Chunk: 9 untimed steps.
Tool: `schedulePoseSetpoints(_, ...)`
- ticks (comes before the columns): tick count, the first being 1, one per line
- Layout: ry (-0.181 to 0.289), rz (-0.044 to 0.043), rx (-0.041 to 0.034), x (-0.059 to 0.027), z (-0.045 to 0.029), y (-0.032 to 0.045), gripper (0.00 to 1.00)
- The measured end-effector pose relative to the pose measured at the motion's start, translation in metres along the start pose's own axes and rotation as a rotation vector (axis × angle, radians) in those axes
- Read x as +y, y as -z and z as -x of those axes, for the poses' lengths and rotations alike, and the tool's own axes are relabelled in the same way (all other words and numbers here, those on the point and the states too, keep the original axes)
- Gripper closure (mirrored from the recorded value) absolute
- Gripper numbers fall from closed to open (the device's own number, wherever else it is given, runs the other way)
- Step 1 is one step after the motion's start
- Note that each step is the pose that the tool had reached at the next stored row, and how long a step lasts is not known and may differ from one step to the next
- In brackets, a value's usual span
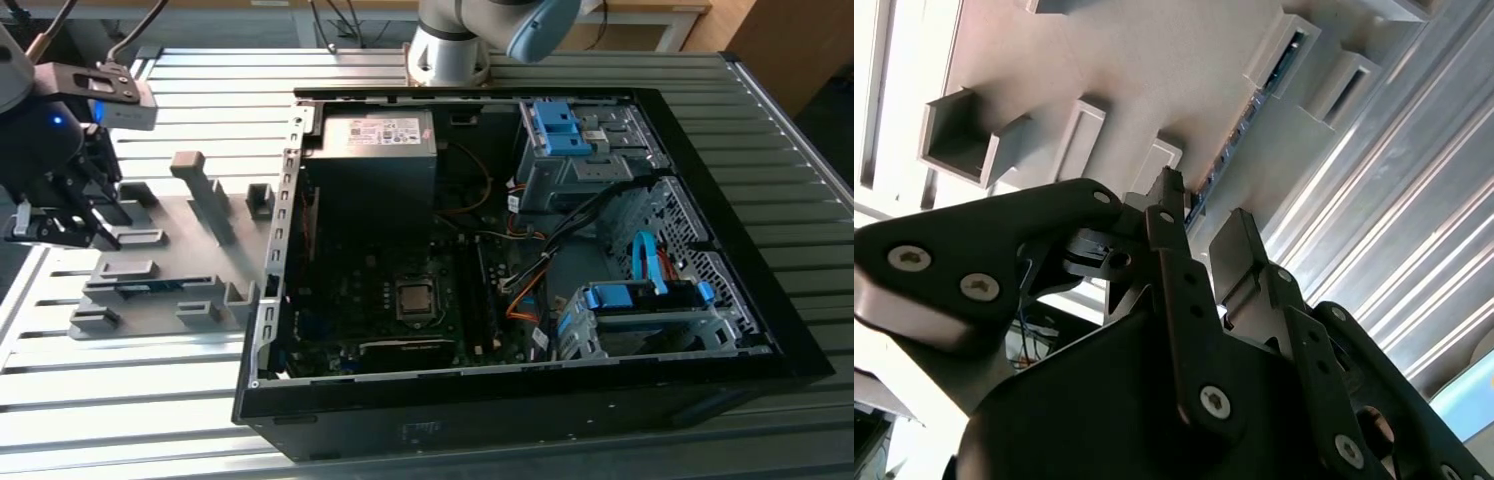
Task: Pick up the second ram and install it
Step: 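Pick up the second ram and move it above second insertion slot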
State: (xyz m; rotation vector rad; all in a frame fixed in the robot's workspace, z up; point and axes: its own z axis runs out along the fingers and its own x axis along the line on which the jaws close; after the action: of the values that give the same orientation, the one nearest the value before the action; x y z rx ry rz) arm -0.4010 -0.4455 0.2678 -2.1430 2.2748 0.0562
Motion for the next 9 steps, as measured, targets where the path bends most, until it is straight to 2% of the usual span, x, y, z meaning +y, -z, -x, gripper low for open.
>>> schedulePoseSetpoints(7, 0.000, 0.0000, 0.0006, 0.0000, -0.0002, -0.0023, 0.62)
schedulePoseSetpoints(9, 0.000, 0.0001, 0.0006, 0.0000, -0.0003, -0.0056, 0.62)
